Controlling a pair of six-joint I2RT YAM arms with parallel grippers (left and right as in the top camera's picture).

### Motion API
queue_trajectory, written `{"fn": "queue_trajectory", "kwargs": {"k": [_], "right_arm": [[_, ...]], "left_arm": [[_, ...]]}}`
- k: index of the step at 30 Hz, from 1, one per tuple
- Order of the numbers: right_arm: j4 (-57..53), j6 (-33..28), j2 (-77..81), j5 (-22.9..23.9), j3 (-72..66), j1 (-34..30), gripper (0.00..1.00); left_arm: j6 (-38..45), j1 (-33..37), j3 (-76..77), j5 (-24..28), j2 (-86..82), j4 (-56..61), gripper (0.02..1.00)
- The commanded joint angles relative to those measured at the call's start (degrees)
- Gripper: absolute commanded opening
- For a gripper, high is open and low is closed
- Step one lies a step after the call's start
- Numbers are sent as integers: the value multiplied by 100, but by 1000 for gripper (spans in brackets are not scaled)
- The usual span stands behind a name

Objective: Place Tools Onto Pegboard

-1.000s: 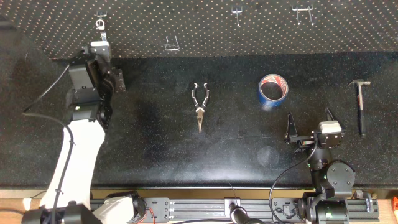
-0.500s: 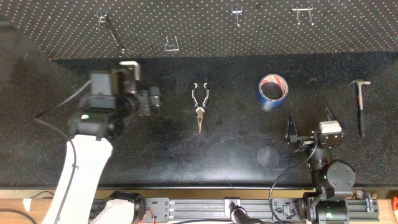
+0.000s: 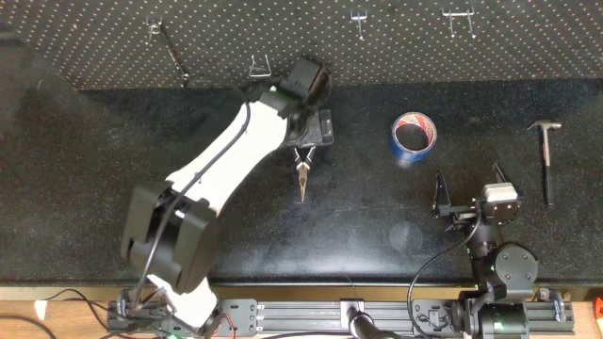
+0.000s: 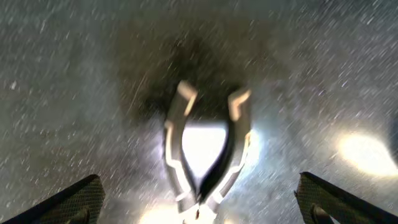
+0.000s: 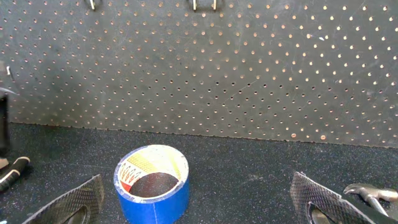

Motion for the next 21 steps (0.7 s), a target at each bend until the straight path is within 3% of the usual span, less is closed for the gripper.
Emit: {"fn": "queue_trajectory", "kwargs": {"k": [1, 4, 21], "right_arm": [[-20, -81, -42, 7, -22, 37, 978], [-20, -81, -42, 7, -22, 37, 978], [-20, -81, -42, 7, -24, 37, 978]], "left_arm": [[254, -28, 415, 66, 568, -24, 996], [662, -28, 415, 31, 726, 79, 996], [638, -17, 413, 365, 1091, 254, 996]]}}
